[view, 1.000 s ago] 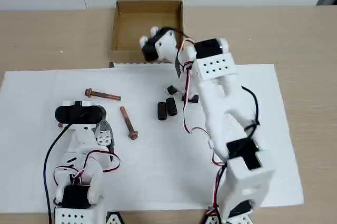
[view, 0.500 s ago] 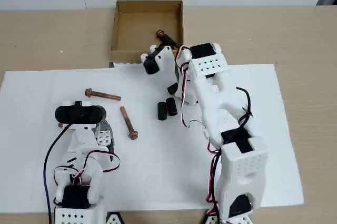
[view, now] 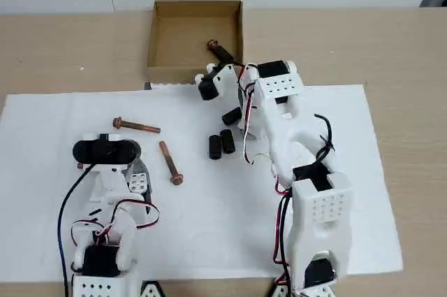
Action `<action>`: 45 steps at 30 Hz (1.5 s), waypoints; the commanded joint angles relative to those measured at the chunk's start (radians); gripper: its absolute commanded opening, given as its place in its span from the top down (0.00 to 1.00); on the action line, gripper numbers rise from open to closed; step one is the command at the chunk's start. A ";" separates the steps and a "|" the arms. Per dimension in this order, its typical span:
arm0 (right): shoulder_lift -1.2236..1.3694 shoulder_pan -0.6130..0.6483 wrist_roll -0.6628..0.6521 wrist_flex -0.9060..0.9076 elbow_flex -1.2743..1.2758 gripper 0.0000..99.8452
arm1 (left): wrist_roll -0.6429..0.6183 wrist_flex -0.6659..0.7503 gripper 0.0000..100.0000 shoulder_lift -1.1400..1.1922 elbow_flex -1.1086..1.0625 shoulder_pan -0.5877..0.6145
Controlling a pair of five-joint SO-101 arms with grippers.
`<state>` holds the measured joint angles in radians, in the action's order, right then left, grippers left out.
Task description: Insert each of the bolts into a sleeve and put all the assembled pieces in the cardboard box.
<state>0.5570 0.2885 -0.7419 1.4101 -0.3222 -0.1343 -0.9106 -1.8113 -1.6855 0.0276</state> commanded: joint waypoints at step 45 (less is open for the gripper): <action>-0.113 0.030 0.213 0.162 -0.026 0.87 | 0.003 -0.005 0.99 -0.008 0.013 0.005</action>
<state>0.5079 0.3099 -0.4780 1.5727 -0.3237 -0.1343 -0.9106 -1.8113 -1.6855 0.0276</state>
